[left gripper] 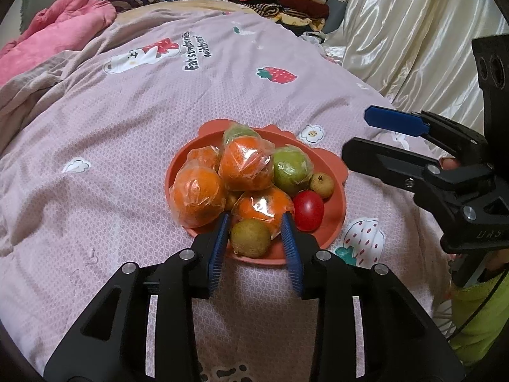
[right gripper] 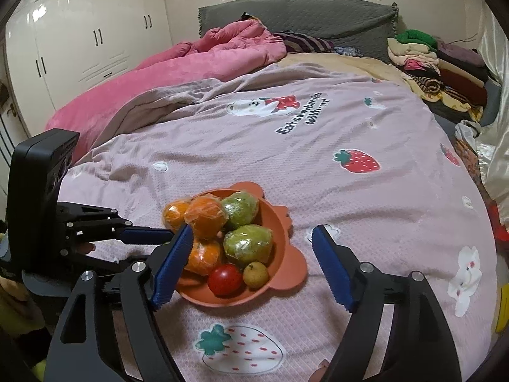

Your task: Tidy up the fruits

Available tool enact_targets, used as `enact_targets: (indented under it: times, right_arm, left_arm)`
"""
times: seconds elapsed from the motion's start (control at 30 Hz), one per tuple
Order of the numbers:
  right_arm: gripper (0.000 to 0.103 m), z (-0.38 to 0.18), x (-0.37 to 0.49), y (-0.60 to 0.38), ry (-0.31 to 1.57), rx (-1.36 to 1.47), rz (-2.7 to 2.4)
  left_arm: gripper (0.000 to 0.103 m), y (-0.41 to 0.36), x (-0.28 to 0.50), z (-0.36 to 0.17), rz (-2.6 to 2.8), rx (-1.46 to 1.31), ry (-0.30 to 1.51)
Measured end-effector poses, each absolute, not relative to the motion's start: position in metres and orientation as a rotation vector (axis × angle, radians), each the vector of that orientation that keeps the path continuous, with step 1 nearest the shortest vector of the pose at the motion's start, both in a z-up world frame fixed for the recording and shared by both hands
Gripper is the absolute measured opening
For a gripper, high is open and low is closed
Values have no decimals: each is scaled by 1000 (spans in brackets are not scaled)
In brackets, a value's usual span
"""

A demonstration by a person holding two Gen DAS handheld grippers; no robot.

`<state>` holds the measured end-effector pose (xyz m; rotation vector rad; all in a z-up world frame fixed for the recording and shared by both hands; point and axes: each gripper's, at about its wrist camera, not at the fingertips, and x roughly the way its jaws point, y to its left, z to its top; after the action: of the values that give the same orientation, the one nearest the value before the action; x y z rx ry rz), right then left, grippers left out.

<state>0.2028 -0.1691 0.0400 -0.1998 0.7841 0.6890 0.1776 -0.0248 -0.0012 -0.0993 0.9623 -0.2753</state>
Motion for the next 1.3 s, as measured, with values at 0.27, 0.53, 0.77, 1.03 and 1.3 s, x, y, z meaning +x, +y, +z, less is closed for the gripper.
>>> enact_targets:
  times: [0.27, 0.53, 0.77, 1.03, 1.3]
  right_arm:
    - [80, 43, 197, -180, 783, -193, 657]
    - [83, 50, 191, -186, 769, -191, 635]
    - [86, 52, 187, -185, 765, -196, 625]
    - [87, 52, 186, -184, 766, -201, 624]
    - [91, 53, 185, -184, 762, -203, 622]
  left_arm:
    - [30, -24, 173, 5, -271, -107, 945]
    - [34, -22, 167, 15, -273, -119, 916]
    - [41, -19, 163, 22, -260, -121, 894]
    - [53, -13, 163, 26, -231, -124, 881]
    - [68, -7, 158, 33, -202, -123, 856]
